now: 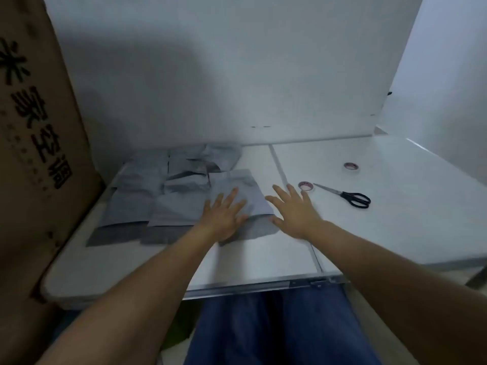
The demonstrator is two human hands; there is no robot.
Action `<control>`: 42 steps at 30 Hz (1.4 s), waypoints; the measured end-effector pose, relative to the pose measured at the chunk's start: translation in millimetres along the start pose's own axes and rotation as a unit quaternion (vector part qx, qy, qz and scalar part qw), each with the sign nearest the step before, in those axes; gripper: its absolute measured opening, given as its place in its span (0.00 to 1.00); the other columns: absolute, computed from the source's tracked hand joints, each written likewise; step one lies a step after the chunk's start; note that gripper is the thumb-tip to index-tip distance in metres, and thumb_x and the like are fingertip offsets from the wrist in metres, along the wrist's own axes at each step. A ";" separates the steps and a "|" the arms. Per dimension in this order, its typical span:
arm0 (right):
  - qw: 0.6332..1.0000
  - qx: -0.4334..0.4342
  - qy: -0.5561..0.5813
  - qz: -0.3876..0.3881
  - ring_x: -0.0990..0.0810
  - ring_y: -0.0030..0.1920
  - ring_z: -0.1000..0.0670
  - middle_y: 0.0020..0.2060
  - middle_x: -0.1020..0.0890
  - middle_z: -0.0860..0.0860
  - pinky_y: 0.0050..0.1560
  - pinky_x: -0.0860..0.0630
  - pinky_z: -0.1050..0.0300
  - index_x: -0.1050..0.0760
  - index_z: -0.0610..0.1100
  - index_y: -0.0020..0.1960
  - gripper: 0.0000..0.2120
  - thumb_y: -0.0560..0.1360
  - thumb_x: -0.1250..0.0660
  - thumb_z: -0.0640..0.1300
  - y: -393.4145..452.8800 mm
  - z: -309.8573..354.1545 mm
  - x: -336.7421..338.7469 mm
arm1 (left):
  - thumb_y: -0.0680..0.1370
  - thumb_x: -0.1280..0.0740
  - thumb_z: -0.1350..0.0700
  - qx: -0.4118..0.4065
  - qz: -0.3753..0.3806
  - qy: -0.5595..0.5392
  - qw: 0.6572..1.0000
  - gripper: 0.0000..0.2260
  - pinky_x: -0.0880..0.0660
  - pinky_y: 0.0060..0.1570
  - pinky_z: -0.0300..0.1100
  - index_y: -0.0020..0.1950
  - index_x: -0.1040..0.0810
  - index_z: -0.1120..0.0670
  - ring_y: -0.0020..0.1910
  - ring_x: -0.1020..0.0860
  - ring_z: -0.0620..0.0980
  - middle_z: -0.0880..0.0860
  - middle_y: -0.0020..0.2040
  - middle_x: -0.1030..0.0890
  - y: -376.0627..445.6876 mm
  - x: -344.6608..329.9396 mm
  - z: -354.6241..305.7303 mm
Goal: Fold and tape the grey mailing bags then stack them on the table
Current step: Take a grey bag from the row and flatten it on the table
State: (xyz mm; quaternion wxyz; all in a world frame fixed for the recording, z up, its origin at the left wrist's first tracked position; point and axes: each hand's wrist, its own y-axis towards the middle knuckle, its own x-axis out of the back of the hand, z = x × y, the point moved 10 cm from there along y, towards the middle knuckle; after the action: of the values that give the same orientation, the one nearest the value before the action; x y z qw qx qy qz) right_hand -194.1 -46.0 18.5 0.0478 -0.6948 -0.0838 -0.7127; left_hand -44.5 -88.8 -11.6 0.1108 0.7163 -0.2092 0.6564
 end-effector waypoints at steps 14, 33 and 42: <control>0.966 0.042 0.214 -0.136 0.29 0.69 0.41 0.66 0.25 0.42 0.69 0.33 0.45 0.23 0.41 0.62 0.19 0.75 0.40 0.31 44.5 -22.5 -27.6 | 0.81 0.57 0.37 0.036 0.036 -0.024 0.998 0.23 0.61 0.73 0.59 0.76 0.55 0.35 0.77 0.59 0.60 0.47 0.79 0.58 81.9 -40.0 4.2; 0.957 0.032 0.246 -0.151 0.26 0.53 0.48 0.55 0.22 0.51 0.58 0.40 0.68 0.21 0.44 0.57 0.11 0.75 0.31 0.42 35.8 -36.2 -51.9 | 0.82 0.54 0.39 -0.117 0.003 -0.043 0.992 0.23 0.59 0.74 0.54 0.77 0.51 0.38 0.78 0.58 0.51 0.42 0.79 0.57 53.8 -48.9 -22.4; 0.941 0.006 0.309 -0.139 0.25 0.50 0.49 0.47 0.23 0.51 0.53 0.35 0.68 0.17 0.46 0.51 0.16 0.75 0.38 0.29 8.9 -41.9 -50.5 | 0.80 0.36 0.52 -0.192 -0.143 -0.152 0.959 0.14 0.33 0.62 0.38 0.64 0.21 0.52 0.61 0.27 0.49 0.49 0.64 0.23 -7.6 -18.8 -8.2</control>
State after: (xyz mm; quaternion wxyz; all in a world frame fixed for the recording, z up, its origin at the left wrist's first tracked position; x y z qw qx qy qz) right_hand -232.1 -65.0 -32.3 -0.0240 -0.4212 -0.1643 -0.8916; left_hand -49.4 -75.6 -28.4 0.3054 0.7956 -0.2412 0.4643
